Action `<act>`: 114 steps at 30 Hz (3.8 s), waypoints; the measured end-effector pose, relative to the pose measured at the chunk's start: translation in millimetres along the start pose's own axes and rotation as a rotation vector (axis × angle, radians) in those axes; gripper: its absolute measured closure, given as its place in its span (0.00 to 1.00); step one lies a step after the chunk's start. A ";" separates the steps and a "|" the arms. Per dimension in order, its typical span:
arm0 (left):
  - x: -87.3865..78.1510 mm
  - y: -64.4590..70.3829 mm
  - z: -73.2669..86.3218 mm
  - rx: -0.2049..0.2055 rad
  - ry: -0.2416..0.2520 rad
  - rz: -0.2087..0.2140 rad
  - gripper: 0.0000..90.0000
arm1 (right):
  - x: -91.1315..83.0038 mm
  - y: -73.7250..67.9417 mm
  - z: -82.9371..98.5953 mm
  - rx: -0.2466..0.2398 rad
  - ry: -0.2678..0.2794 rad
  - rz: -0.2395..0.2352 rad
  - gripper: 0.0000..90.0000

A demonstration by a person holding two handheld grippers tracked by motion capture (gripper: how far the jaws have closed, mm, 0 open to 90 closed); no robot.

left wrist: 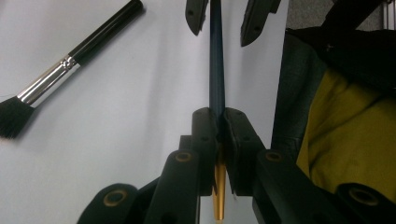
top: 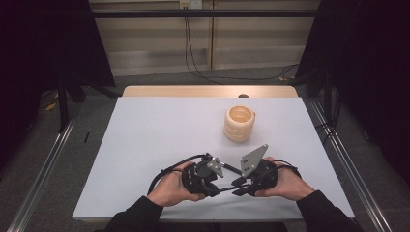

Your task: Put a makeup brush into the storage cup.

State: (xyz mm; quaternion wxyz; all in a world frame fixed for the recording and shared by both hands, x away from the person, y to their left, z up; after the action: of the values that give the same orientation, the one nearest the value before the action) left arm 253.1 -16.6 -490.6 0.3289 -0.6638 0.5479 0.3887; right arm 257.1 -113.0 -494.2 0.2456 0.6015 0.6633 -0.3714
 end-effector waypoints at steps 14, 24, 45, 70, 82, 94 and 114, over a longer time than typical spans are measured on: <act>0.8 2.3 -1.9 -0.002 0.017 -0.004 0.93 | 9.1 1.4 3.4 -0.012 -0.024 -0.009 0.88; 2.6 1.6 -0.8 0.010 0.027 0.008 0.92 | 12.9 -1.0 5.9 -0.034 -0.045 -0.012 0.92; -13.0 -20.0 -7.2 -0.131 0.181 -0.030 0.33 | 6.2 -0.6 4.2 -0.011 0.026 -0.031 0.94; -52.8 -45.4 8.4 -0.292 0.463 -0.113 0.02 | -10.0 12.9 8.3 0.085 0.128 0.027 0.94; -53.9 -53.4 11.9 -0.319 0.524 -0.208 0.02 | -20.1 16.1 8.9 0.136 0.237 0.062 0.94; -63.1 -57.3 5.6 -0.315 0.612 -0.261 0.02 | -30.7 15.2 -4.6 0.142 0.408 0.053 0.94; -71.5 -52.0 -5.6 -0.308 0.682 -0.259 0.02 | -43.0 16.8 -21.9 0.134 0.570 0.088 0.94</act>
State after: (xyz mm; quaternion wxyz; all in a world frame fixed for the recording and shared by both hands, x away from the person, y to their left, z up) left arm 298.2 21.9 -424.7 0.0711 -0.8598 0.4729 0.1790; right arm 283.0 -122.2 -451.0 0.0249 0.7248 0.6526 -0.2192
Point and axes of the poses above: each handheld gripper's, and its own axes: x roughly forward along the jaws, z roughly out of its underside, y roughly to its right, the point moved 10 cm from there along x, roughly forward along the jaws, and after that the axes turned 10 degrees about -z, right-handed, at the moved point
